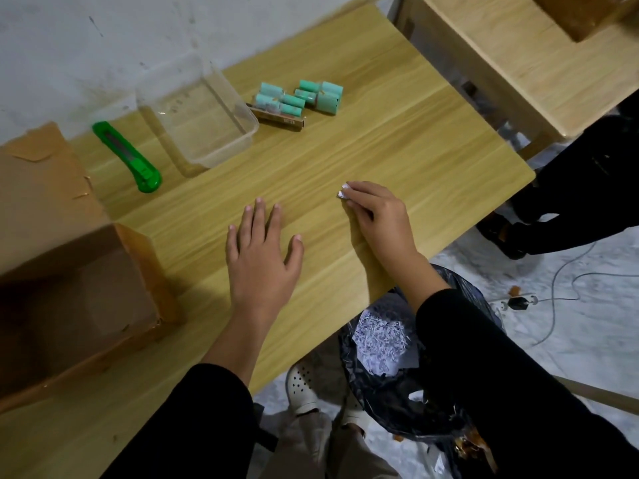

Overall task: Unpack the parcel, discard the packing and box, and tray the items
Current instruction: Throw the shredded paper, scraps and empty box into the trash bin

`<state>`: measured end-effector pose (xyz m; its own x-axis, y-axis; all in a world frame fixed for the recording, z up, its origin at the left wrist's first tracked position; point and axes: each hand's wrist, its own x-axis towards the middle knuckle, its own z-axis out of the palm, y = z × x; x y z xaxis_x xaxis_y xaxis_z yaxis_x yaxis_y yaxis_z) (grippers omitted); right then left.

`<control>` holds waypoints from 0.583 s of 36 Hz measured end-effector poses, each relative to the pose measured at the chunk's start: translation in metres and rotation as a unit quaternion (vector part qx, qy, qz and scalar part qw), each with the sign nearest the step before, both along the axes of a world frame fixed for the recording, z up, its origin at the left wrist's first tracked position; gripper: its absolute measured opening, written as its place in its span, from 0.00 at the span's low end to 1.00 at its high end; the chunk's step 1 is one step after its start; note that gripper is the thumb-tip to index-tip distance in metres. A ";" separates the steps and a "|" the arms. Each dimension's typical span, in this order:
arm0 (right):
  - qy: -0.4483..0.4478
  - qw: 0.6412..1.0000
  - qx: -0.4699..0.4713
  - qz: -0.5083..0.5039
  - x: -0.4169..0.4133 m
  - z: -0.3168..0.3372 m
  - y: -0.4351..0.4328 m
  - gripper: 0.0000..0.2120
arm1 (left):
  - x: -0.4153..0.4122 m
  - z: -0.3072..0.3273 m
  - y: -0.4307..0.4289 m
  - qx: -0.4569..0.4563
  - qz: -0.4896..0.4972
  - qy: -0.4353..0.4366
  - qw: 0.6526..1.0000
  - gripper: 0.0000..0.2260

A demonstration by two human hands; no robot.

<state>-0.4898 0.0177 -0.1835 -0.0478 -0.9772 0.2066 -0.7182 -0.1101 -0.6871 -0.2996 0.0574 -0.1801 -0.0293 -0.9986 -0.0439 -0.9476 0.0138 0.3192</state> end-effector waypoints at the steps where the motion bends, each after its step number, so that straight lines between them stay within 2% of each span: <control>1: -0.009 1.000 -0.004 -0.010 0.001 -0.001 0.002 0.10 | 0.000 0.000 0.000 0.000 0.000 -0.001 1.000 0.25; 13: -0.130 0.990 0.001 -0.062 0.000 0.008 0.035 0.10 | 0.000 0.002 0.001 -0.001 -0.001 0.002 1.000 0.25; 21: -0.264 0.941 0.055 -0.203 -0.032 0.020 0.087 0.11 | -0.002 0.006 0.004 0.004 0.007 -0.001 1.000 0.24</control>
<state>-0.5216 0.1042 -0.1638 -0.4897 -0.8703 -0.0531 -0.2406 0.1934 -0.9512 -0.3019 0.0612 -0.1744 -0.0149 -0.9985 -0.0523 -0.9482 -0.0025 0.3176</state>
